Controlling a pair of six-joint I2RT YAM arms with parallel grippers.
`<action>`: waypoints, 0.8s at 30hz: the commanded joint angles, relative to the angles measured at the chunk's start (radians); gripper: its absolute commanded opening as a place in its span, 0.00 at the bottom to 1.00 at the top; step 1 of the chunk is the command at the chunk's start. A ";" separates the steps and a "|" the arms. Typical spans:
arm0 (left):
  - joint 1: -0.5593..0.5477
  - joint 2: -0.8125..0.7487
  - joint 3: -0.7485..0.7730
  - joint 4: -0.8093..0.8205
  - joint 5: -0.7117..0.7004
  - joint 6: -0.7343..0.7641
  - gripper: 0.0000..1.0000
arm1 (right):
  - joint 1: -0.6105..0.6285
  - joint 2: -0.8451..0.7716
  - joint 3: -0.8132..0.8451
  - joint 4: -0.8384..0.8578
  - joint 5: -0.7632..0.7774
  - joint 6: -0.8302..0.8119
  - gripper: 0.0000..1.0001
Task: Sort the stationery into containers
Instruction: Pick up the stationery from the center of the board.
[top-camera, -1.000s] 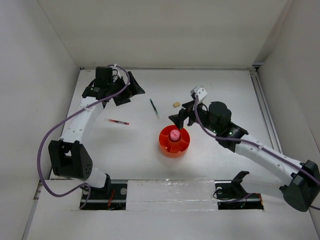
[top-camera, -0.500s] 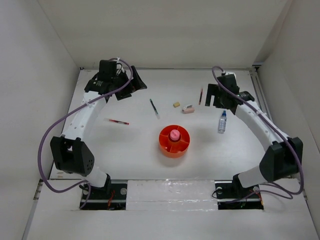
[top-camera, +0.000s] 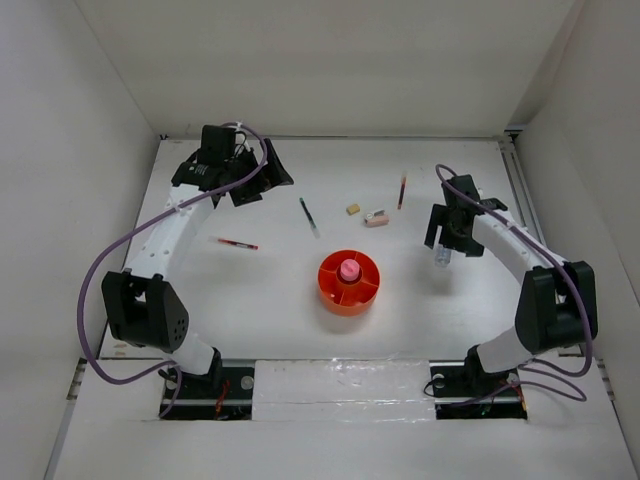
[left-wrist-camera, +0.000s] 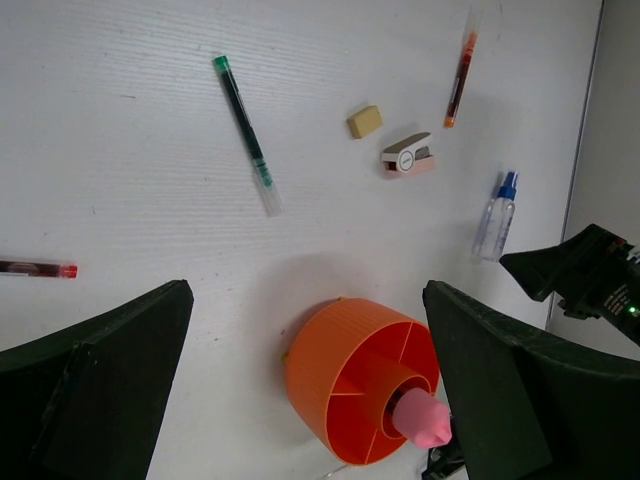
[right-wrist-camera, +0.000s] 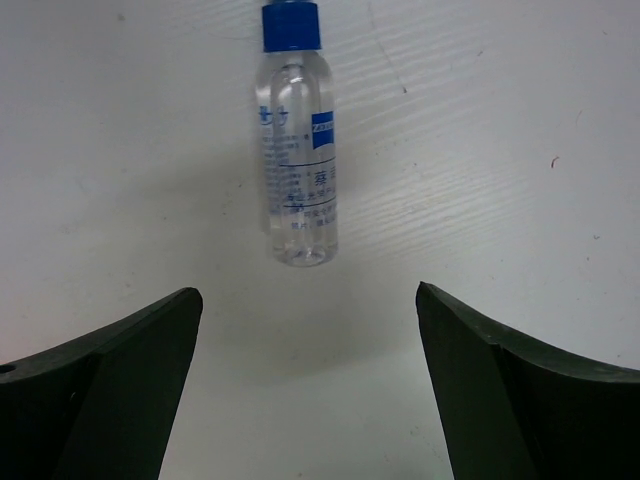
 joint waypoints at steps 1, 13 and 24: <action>0.003 -0.042 -0.012 0.021 0.019 0.017 1.00 | -0.033 0.034 -0.020 0.070 -0.034 0.011 0.94; 0.003 -0.032 -0.012 0.030 0.019 0.026 1.00 | -0.053 0.200 -0.009 0.145 -0.092 -0.039 0.78; 0.003 -0.014 -0.003 0.030 0.019 0.026 1.00 | -0.080 0.248 0.020 0.147 -0.124 -0.072 0.31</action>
